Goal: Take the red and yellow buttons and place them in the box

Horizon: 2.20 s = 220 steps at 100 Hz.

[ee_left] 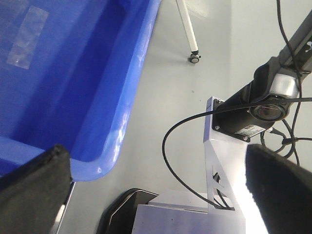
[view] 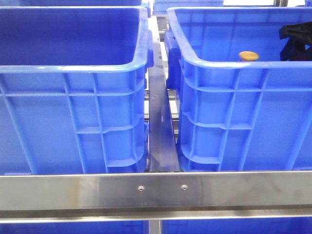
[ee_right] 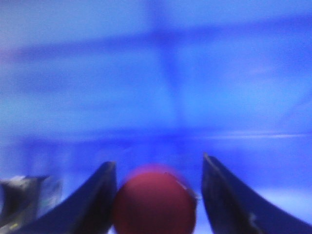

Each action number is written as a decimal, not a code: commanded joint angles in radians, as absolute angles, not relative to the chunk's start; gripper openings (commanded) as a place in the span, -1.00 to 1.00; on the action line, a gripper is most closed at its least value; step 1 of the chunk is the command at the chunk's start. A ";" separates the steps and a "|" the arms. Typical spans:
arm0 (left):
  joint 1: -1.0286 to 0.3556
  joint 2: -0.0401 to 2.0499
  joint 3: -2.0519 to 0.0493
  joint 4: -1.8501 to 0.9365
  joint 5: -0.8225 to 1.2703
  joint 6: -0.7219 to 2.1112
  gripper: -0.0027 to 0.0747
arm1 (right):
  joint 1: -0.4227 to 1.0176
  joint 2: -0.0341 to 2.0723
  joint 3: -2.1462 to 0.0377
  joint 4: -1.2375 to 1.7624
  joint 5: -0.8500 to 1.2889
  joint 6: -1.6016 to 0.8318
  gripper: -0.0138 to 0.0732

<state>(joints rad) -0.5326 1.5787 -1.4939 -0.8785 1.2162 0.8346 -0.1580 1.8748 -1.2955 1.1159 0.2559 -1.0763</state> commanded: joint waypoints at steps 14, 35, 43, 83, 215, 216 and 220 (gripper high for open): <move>-0.536 1.541 -1.526 -0.943 1.203 0.835 0.82 | -0.164 1.821 -1.325 1.125 0.252 -1.087 0.32; -0.536 1.541 -1.526 -0.943 1.203 0.835 0.82 | -0.182 1.771 -1.322 1.118 0.296 -1.087 0.32; -0.536 1.541 -1.526 -0.943 1.203 0.835 0.82 | -0.195 1.745 -1.321 1.116 0.342 -1.087 0.32; -0.536 1.541 -1.526 -0.934 1.203 0.835 0.82 | -0.303 1.624 -1.320 1.052 0.736 -1.030 0.06; -0.536 1.541 -1.526 -0.934 1.169 0.824 0.82 | -0.183 0.710 -0.571 0.932 0.166 -1.076 -0.82; -0.536 1.541 -1.526 -0.934 1.166 0.824 0.82 | -0.183 0.703 -0.567 0.932 0.166 -1.076 -0.82; -0.536 1.541 -1.526 -0.934 1.151 0.822 0.82 | -0.183 0.662 -0.536 0.932 0.166 -1.076 -0.82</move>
